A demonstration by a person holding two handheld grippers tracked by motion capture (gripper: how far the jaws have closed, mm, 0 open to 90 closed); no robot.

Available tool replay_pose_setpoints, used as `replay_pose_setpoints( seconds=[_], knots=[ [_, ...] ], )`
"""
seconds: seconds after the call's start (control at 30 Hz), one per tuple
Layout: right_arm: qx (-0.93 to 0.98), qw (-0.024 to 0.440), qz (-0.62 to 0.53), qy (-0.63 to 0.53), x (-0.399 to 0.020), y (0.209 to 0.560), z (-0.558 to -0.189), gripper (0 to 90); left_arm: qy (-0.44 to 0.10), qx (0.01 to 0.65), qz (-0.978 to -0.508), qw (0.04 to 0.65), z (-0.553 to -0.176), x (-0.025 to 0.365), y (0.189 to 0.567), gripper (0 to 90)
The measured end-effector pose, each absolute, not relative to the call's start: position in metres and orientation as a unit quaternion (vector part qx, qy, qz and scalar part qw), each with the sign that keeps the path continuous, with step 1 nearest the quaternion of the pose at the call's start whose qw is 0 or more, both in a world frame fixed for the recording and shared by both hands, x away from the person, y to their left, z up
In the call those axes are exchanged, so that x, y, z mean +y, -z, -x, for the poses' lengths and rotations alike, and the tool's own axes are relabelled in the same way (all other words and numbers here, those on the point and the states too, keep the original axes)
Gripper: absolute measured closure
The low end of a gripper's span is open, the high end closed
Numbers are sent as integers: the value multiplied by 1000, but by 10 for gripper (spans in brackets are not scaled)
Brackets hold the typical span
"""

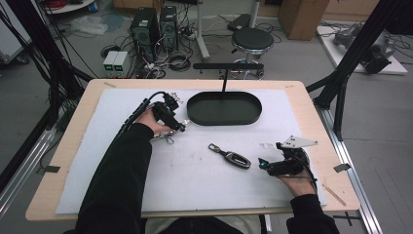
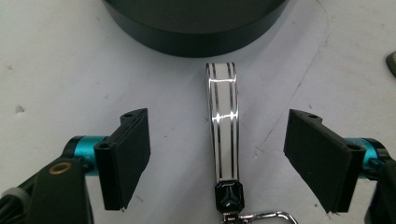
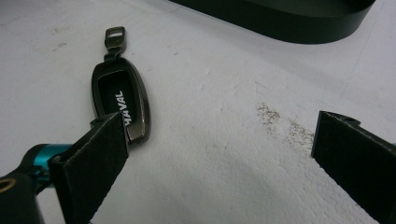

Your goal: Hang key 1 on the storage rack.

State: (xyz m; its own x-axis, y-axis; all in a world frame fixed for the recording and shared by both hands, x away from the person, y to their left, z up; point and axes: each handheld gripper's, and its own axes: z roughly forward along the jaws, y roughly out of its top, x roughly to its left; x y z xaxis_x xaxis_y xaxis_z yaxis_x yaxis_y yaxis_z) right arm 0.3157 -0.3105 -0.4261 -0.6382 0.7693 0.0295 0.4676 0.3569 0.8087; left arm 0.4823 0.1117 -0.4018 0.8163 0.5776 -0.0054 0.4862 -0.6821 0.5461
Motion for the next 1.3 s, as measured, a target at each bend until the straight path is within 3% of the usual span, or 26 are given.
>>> replay_pose_setpoints(
  seconds=[0.43, 0.63, 0.77, 0.87, 1.3],
  knots=[
    [804, 174, -385, -418, -311, 428, -317, 32, -84, 287, -917, 265, -488, 102, 415, 361],
    [808, 178, -383, -410, -309, 429, -317, 32, -90, 281, -918, 263, -487, 96, 421, 463],
    [803, 192, -385, -413, -310, 427, -316, 32, -84, 282, -919, 264, -487, 95, 423, 554],
    [798, 198, -387, -418, -312, 426, -315, 32, -90, 276, -918, 270, -487, 94, 423, 725],
    [799, 196, -381, -423, -311, 426, -315, 32, -84, 295, -912, 272, -488, 102, 415, 740]
  ],
)
